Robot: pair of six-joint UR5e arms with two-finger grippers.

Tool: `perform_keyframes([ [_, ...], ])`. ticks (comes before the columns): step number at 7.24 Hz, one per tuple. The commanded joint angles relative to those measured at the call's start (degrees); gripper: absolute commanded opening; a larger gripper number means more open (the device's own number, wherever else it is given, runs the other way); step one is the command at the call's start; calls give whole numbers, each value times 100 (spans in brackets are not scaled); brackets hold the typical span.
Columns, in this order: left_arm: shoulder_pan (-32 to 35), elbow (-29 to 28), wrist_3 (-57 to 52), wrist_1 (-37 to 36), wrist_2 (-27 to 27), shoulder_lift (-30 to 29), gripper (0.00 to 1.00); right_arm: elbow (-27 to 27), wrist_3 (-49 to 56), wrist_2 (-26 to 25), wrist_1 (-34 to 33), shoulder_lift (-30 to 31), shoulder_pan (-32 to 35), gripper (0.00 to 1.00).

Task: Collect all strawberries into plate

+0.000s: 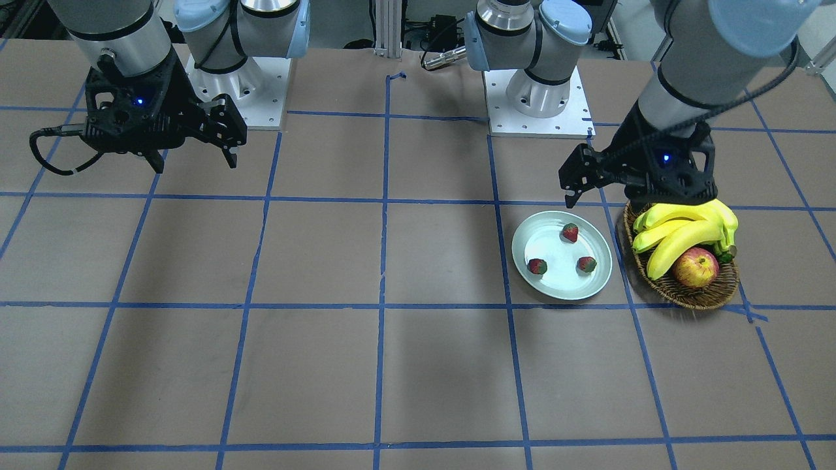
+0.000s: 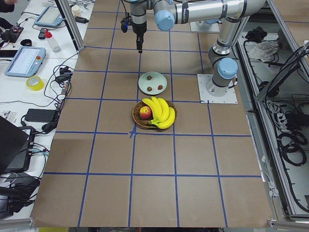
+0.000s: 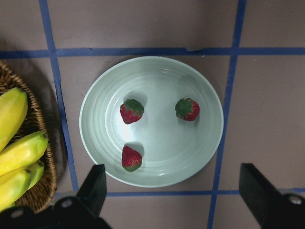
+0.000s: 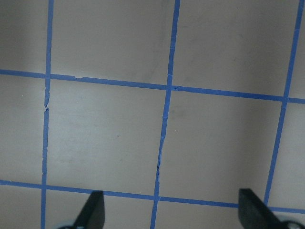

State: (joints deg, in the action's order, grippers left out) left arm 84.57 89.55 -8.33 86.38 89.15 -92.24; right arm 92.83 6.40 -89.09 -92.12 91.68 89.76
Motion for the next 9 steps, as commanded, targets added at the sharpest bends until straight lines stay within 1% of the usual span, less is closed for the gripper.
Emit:
perform_keyframes([
  [1, 540, -289, 391, 54, 485, 205, 100, 41, 71, 24, -225, -79, -20, 100],
  [3, 919, -253, 892, -15, 542, 189, 100, 50, 28, 24, -315, -106, -20, 100],
  [4, 1017, -210, 938, -25, 472, 232, 100, 50, 19, 15, -307, -98, -29, 100],
  [6, 1044, -270, 1035, -95, 463, 136, 100, 50, 1, 33, -315, -97, -29, 100],
  [8, 1140, -227, 1254, -95, 261, 109, 100, 50, 1, 32, -315, -106, -20, 100],
  [9, 1141, -227, 1272, -95, 243, 109, 100, 50, 1, 41, -315, -115, -20, 100],
])
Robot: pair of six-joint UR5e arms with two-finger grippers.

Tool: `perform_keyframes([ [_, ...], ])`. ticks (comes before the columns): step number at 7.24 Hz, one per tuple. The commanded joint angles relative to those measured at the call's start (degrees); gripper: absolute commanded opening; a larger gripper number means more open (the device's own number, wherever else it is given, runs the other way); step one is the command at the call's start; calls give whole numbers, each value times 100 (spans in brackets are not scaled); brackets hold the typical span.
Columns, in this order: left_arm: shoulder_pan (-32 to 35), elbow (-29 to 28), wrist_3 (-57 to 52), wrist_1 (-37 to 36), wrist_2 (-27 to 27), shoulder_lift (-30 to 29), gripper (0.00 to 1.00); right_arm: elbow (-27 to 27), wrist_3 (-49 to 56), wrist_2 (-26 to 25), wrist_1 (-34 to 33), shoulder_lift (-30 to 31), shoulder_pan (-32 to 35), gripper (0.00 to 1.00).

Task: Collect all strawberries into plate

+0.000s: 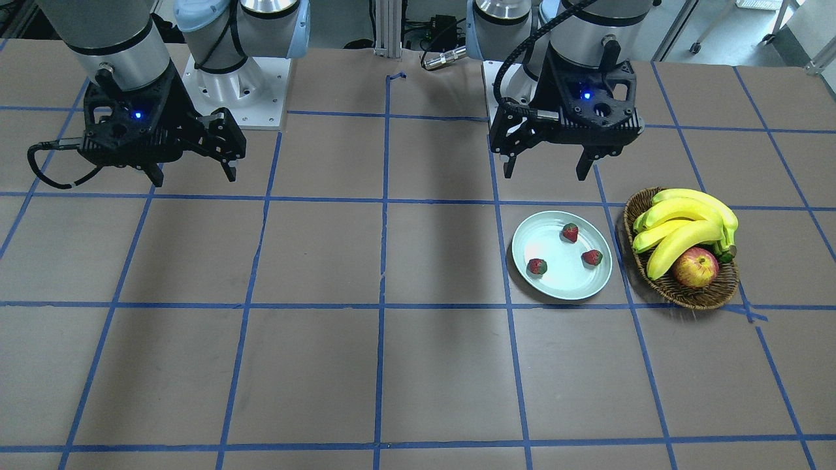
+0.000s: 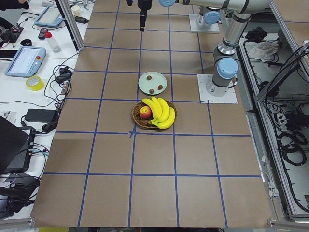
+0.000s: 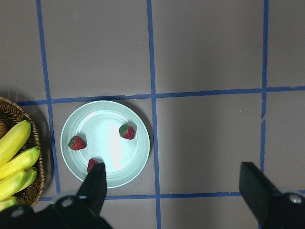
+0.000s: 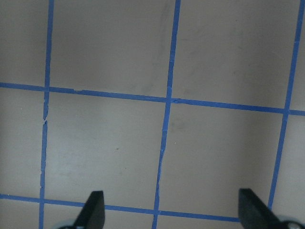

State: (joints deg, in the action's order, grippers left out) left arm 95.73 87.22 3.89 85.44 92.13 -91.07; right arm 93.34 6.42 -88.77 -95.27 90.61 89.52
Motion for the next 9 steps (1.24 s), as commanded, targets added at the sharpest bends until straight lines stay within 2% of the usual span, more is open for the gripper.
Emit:
perform_keyframes([
  [1, 25, 14, 41, -1, -64, 36, 100, 0, -1, 52, -1, -8, 4, 100],
  [9, -45, 23, -29, 7, -81, 116, 100, -53, -9, 62, -1, 1, -13, 100],
])
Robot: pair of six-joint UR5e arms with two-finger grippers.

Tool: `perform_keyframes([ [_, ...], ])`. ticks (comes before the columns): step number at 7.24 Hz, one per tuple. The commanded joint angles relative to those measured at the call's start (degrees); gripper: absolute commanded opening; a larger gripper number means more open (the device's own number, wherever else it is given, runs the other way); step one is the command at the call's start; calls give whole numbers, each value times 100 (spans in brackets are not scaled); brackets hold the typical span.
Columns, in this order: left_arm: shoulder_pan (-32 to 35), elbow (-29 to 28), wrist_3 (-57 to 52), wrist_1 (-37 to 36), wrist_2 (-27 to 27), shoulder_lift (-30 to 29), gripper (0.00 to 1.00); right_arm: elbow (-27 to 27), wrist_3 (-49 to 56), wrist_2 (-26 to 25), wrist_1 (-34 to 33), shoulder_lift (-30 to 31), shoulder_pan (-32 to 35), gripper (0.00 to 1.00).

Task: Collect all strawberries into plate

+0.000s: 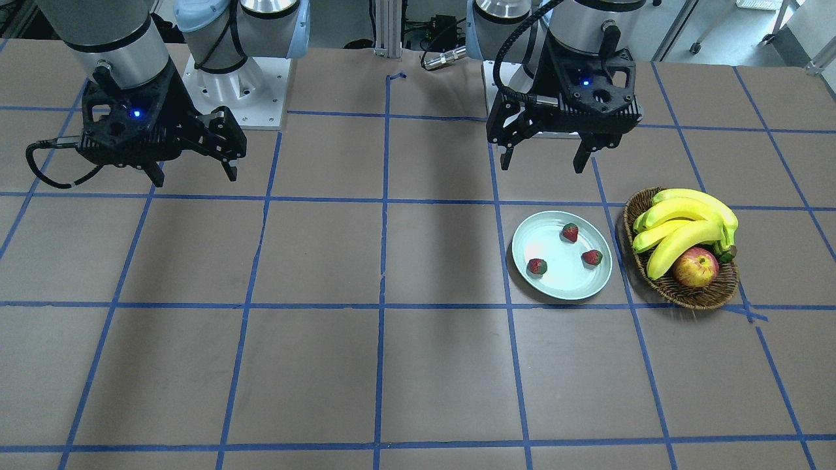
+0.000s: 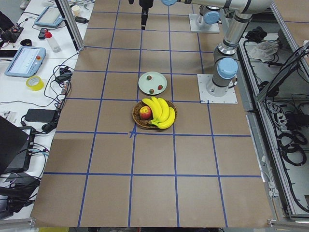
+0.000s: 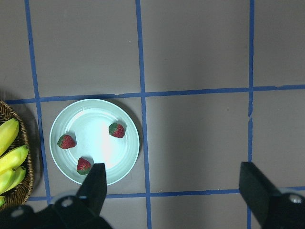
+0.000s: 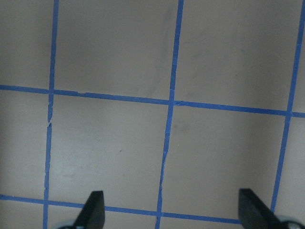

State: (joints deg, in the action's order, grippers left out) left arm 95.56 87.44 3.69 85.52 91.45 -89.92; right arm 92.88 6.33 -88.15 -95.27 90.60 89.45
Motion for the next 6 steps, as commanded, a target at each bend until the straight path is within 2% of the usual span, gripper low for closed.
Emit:
perform_keyframes([
  [1, -37, -8, -18, 9, 22, 27, 100, -6, 0, 0, 0, 1, -6, 100],
  [6, -29, 1, -26, 9, 49, 27, 100, -6, 0, -26, 26, 1, -6, 100],
])
